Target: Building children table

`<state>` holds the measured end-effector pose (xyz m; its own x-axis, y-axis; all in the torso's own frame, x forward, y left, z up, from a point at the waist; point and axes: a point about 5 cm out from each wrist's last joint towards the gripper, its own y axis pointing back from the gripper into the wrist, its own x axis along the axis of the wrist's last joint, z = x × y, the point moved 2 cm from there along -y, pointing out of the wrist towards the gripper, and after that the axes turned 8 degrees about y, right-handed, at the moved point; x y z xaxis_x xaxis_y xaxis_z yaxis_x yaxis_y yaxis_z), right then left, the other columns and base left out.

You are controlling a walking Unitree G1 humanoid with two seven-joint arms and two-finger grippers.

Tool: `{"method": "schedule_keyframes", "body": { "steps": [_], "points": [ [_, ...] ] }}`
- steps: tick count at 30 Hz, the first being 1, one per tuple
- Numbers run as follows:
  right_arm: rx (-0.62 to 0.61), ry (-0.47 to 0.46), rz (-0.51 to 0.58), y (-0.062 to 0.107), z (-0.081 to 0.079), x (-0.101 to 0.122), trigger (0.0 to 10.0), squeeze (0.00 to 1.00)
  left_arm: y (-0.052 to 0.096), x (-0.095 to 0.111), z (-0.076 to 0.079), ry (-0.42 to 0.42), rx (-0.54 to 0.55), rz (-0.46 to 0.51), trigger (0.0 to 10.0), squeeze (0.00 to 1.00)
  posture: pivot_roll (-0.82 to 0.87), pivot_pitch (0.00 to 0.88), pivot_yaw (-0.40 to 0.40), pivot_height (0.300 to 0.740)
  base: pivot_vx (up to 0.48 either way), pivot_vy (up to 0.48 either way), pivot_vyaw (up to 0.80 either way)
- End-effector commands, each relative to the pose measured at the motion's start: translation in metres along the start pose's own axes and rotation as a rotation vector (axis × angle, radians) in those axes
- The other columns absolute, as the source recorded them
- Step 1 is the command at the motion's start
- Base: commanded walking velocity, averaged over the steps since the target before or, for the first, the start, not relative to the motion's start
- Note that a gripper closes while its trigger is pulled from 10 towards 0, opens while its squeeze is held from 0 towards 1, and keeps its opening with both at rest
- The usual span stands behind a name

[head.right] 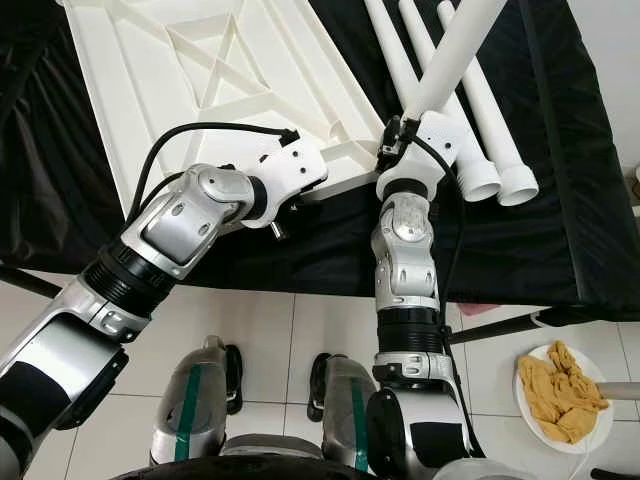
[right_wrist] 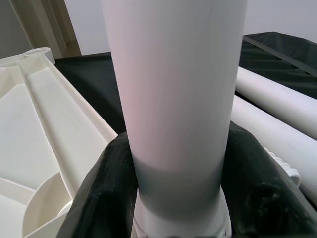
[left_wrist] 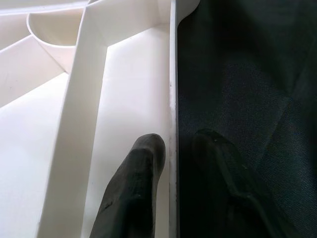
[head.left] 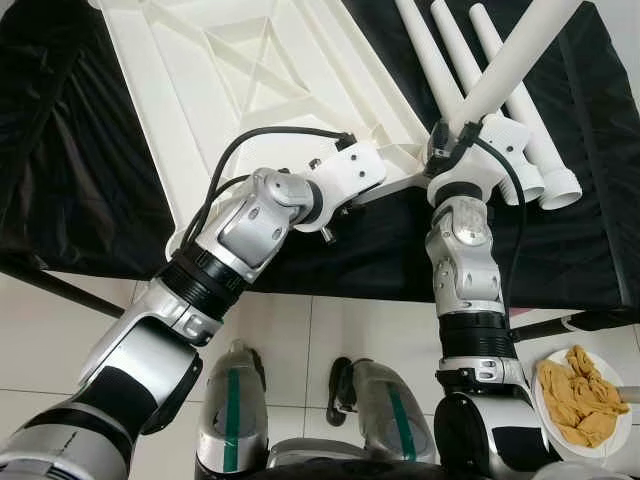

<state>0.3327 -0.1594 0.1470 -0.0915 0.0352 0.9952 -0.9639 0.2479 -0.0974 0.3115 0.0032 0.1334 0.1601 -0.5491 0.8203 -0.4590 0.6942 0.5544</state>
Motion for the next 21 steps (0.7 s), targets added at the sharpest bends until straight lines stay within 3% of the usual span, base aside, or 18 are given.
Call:
{"method": "schedule_keyframes", "body": {
  "steps": [1, 2, 3, 4, 10, 21],
  "points": [
    [-0.026, -0.004, -0.009, 0.001, 0.009, -0.002, 10.0, 0.00, -0.002, -0.001, 0.005, 0.001, -0.020, -0.009, 10.0, 0.00, 0.03, 0.030, -0.063, 0.740, 0.000, 0.000, 0.00],
    [-0.022, -0.002, -0.008, 0.001, 0.012, -0.002, 10.0, 0.41, -0.002, -0.001, 0.005, 0.001, -0.019, -0.008, 10.0, 0.00, 0.03, 0.028, -0.064, 0.740, 0.000, 0.000, 0.00],
    [-0.022, -0.002, -0.008, 0.001, 0.012, -0.002, 10.0, 0.41, -0.002, -0.001, 0.005, 0.001, -0.019, -0.008, 10.0, 0.00, 0.03, 0.028, -0.064, 0.740, 0.000, 0.000, 0.00],
    [0.004, -0.007, -0.002, -0.001, 0.013, -0.001, 10.0, 1.00, -0.002, -0.001, 0.005, 0.002, -0.019, -0.008, 10.0, 0.00, 0.03, 0.028, -0.064, 0.740, 0.000, 0.000, 0.00],
    [0.138, -0.053, 0.030, -0.007, 0.018, 0.007, 10.0, 1.00, -0.002, -0.002, 0.006, 0.000, -0.024, -0.009, 10.0, 0.00, 0.02, 0.023, -0.065, 0.740, 0.000, 0.000, 0.00],
    [0.407, 0.030, 0.054, -0.018, 0.040, 0.006, 10.0, 1.00, -0.003, -0.002, 0.006, -0.004, -0.024, -0.008, 10.0, 0.00, 0.02, 0.012, -0.065, 0.740, 0.000, 0.000, 0.00]
  ]
}}
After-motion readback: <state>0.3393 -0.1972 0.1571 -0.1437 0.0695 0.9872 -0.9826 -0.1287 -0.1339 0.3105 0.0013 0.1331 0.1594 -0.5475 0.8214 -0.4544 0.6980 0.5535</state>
